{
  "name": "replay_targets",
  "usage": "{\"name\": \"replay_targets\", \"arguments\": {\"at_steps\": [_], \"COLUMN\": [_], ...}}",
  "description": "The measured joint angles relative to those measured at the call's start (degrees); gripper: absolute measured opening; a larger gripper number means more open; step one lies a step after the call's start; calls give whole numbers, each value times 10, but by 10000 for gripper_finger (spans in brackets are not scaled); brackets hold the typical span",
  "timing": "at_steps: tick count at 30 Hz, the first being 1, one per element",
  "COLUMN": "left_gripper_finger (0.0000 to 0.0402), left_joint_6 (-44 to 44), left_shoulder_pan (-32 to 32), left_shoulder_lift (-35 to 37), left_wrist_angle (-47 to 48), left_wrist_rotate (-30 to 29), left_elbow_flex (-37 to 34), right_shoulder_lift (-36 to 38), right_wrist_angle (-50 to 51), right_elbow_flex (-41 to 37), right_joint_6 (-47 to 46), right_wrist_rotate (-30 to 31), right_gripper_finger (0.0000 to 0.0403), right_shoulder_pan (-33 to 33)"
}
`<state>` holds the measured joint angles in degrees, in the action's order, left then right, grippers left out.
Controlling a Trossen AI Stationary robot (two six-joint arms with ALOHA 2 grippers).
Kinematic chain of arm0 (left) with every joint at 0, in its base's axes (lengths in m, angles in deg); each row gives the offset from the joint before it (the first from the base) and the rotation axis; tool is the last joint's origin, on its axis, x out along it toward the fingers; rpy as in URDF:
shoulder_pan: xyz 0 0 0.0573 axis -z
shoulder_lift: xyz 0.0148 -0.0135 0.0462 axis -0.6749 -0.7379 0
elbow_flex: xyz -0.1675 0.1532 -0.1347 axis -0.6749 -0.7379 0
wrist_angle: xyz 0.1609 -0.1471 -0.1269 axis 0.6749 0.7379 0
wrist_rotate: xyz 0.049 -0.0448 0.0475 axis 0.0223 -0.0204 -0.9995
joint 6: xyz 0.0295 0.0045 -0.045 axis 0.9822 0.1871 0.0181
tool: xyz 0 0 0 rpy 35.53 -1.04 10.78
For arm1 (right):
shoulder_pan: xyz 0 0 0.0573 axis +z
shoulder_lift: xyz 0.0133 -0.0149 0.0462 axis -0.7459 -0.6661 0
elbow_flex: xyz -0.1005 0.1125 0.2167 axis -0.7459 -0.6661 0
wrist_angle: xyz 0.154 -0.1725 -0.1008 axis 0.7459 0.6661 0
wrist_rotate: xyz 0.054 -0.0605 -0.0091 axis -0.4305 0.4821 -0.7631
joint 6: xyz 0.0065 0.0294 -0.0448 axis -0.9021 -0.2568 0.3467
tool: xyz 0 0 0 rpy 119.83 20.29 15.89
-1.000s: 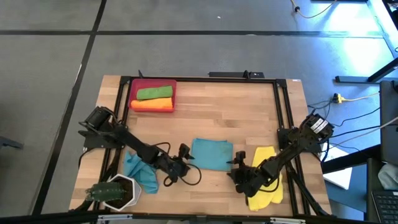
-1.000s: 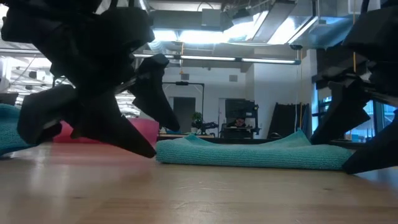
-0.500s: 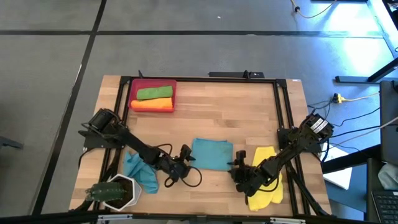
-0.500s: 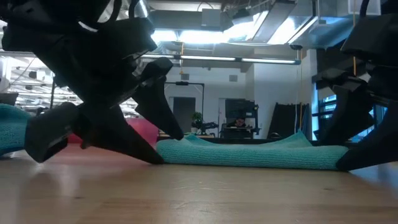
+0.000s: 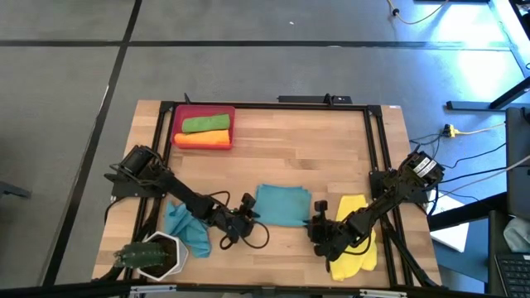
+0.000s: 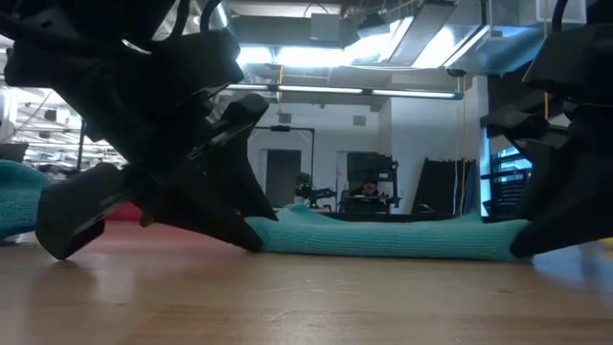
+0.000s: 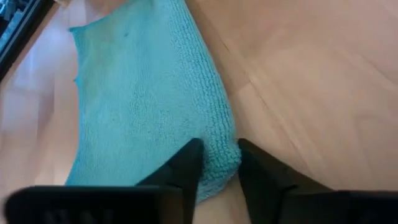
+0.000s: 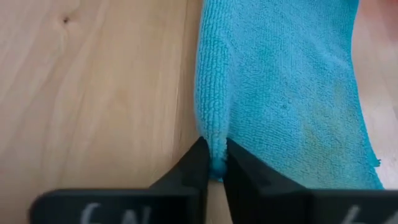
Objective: Roll microfiber towels into tight, uniform cylinder then place into a basket
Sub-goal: Roll the blue microfiber towel
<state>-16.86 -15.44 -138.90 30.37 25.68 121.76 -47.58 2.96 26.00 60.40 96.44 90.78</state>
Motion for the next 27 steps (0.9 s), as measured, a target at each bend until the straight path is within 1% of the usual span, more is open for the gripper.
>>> {"name": "replay_targets", "arguments": {"at_steps": [4, 5, 9, 12, 14, 17, 19, 21, 24, 27], "left_gripper_finger": [24, 13, 3, 2, 1, 1, 0, 0, 0, 0], "left_joint_6": [-14, -25, -64, -93, -117, -156, -182, -205, -245, -303], "left_shoulder_pan": [0, 0, 0, -3, -11, -36, -55, -74, -102, -132], "left_shoulder_lift": [0, 0, 15, 36, 51, 77, 90, 100, 105, 105], "left_wrist_angle": [0, 1, 2, 2, 0, -4, -14, -46, -135, -209], "left_wrist_rotate": [-5, -5, 6, 47, 94, 168, 204, 234, 280, 328], "left_elbow_flex": [0, -1, -1, -2, -2, -14, -34, -62, -108, -142], "right_shoulder_lift": [0, 1, 18, 37, 55, 77, 87, 90, 90, 90], "right_wrist_angle": [-2, -2, -6, -10, -16, -37, -71, -127, -231, -354], "right_elbow_flex": [0, 0, 0, 0, 0, -8, -26, -56, -116, -181], "right_joint_6": [-12, -21, -61, -80, -93, -119, -137, -163, -201, -231], "right_wrist_rotate": [0, -1, -26, -40, -50, -81, -106, -134, -164, -168], "right_gripper_finger": [11, 8, 11, 7, 6, 6, 5, 4, 4, 4], "right_shoulder_pan": [0, 0, 0, 2, 2, 1, -2, -9, -21, -34]}}
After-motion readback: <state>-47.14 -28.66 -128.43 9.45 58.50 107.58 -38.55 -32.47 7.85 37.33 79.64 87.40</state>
